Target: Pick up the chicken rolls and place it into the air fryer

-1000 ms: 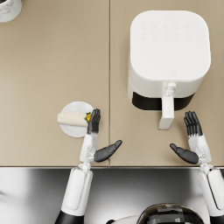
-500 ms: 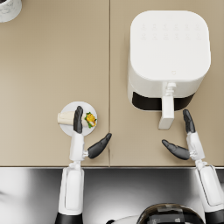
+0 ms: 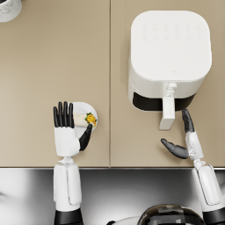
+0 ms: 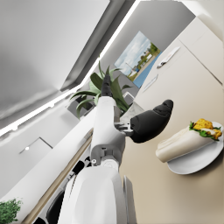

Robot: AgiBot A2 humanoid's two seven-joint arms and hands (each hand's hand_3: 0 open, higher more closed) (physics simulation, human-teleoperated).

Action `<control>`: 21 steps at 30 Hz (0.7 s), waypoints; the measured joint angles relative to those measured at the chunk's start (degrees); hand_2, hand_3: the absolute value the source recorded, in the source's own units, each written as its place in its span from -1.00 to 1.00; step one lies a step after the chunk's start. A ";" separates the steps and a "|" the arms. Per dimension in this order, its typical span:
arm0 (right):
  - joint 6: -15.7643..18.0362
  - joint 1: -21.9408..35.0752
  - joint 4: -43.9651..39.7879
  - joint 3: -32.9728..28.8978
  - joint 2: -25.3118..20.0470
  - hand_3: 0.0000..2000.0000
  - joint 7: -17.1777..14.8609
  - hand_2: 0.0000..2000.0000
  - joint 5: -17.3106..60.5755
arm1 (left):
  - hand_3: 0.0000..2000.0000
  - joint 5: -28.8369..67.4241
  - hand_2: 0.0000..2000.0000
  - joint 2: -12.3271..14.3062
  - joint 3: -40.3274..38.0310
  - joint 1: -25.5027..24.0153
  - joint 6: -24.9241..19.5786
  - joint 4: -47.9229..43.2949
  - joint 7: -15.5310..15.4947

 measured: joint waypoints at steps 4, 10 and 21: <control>0.00 -0.01 -0.49 -0.19 -0.53 -1.00 0.00 -1.00 0.00 | -1.00 10.43 -1.00 0.09 -1.03 1.73 -12.39 1.64 -3.60; 0.00 -0.20 -1.00 -1.05 -1.21 -1.00 0.00 -1.00 0.00 | -1.00 26.09 -1.00 0.20 -1.45 4.08 -25.22 3.63 -8.38; 0.00 0.19 -2.50 -1.98 -2.66 -1.00 0.00 -1.00 -0.01 | -1.00 40.09 -1.00 0.96 2.32 8.27 -27.25 14.21 -9.06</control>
